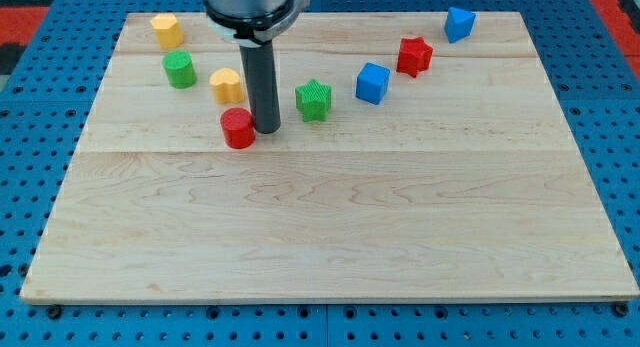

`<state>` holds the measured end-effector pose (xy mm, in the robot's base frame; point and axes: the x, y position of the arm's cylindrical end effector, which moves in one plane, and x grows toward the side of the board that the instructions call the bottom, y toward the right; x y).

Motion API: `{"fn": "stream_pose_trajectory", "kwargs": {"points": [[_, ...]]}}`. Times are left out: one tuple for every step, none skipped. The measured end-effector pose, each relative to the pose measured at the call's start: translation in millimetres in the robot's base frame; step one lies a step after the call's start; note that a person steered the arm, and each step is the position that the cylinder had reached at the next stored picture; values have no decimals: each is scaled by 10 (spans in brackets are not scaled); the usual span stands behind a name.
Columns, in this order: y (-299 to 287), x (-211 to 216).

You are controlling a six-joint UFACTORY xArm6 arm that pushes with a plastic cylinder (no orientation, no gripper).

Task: Arrange the green star and blue cube in a inclined line

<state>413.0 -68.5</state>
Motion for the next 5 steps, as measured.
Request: {"fn": "stream_pose_trajectory", "kwargs": {"points": [[340,-483],[-308,-686],[-50,-1148],[930,-1222],[1154,-1020]]}}
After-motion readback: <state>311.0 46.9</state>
